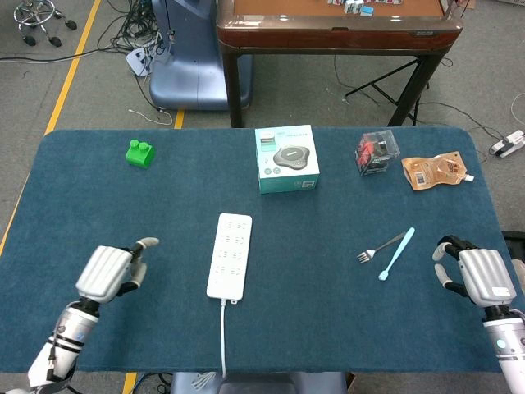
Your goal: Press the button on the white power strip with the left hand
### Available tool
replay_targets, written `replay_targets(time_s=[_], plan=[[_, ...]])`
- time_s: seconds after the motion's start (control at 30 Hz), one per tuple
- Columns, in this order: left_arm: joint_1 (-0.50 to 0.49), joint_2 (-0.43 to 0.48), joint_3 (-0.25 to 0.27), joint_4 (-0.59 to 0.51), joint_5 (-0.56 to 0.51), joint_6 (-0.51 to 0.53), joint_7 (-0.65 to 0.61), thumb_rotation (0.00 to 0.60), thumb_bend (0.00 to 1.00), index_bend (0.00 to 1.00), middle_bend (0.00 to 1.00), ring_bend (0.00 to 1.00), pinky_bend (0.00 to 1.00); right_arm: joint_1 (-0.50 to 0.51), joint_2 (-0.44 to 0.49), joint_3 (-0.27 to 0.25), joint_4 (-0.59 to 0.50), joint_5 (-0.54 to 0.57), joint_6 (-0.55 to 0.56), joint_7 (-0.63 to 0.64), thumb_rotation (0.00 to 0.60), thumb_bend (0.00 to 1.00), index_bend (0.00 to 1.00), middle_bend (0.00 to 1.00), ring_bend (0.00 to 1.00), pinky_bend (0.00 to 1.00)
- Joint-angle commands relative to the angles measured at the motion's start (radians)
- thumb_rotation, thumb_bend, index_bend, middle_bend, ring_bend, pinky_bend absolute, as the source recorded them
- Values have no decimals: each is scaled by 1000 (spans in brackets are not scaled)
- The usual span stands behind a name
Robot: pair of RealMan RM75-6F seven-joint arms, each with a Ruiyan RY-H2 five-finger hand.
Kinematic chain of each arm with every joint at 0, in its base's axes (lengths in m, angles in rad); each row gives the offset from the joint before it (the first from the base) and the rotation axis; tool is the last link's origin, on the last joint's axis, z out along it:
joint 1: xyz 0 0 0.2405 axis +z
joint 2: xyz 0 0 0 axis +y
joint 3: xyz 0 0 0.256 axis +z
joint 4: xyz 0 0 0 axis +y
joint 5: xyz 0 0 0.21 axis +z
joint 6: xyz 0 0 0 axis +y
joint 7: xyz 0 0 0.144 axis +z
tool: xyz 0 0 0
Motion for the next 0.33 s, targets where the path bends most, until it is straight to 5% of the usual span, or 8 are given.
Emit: replay_targets(time_s=[0.03, 0.33], plan=[[75, 40, -8, 3, -77, 86, 43, 600, 568, 363, 571, 503, 727, -1, -2, 0, 2, -2, 2, 3, 600, 361, 489, 356, 415, 629], [169, 44, -14, 44, -166, 178, 135, 600, 568, 421, 534, 466, 594, 1, -10, -2, 1, 3, -7, 3, 600, 361, 489, 357, 415, 629]])
